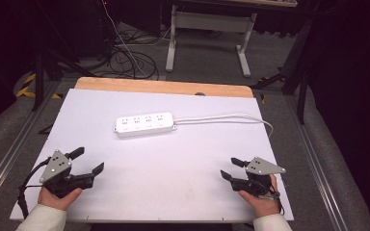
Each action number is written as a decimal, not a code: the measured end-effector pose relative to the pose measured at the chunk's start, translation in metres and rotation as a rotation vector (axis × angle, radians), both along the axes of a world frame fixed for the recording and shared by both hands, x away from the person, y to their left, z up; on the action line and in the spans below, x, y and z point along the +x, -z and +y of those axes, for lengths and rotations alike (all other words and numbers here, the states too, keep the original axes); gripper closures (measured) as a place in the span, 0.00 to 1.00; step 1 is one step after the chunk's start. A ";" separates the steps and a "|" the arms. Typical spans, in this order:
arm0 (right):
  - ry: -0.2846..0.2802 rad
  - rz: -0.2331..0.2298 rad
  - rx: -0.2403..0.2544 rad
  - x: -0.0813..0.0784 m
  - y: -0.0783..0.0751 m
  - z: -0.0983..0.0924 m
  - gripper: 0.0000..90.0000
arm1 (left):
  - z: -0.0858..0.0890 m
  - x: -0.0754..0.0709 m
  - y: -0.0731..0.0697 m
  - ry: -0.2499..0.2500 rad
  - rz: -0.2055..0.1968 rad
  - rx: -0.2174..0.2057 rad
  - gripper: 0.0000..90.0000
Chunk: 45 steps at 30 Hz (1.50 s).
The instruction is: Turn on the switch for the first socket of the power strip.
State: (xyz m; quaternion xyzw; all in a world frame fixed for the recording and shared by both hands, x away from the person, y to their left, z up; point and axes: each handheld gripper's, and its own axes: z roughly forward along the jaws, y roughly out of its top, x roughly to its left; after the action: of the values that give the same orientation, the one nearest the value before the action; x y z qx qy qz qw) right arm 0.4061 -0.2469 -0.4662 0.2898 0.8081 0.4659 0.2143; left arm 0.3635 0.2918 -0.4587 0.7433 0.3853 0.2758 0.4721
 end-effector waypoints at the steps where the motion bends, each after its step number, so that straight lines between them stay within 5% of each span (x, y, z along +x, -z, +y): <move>1: 0.001 0.001 -0.001 0.000 0.000 0.000 0.44 | -0.001 0.000 0.000 0.011 0.012 -0.002 0.17; 5: 0.002 0.007 -0.005 -0.001 0.000 -0.001 0.45 | -0.004 0.002 -0.001 0.048 0.066 -0.018 0.19; 16: 0.004 0.011 0.014 -0.001 0.001 -0.003 0.46 | -0.008 0.004 -0.011 0.057 0.039 0.026 0.19; 19: 0.009 0.037 0.004 0.002 0.005 -0.004 0.46 | -0.009 0.007 -0.016 0.052 0.028 0.008 0.22; 24: 0.019 0.056 0.037 0.006 0.010 -0.006 0.47 | -0.013 0.017 -0.024 0.063 0.032 0.010 0.26; 30: 0.042 0.086 0.049 0.006 0.017 -0.013 0.47 | -0.024 0.029 -0.037 0.077 0.060 0.064 0.28; 45: 0.037 0.127 0.023 0.008 0.028 -0.010 0.45 | -0.052 0.066 -0.064 0.148 0.082 0.054 0.27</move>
State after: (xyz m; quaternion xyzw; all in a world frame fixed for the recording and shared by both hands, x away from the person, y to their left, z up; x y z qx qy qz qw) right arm 0.4137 -0.2568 -0.4940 0.3363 0.8091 0.4519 0.1678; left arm 0.4292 0.2402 -0.3943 0.7928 0.3408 0.2198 0.4549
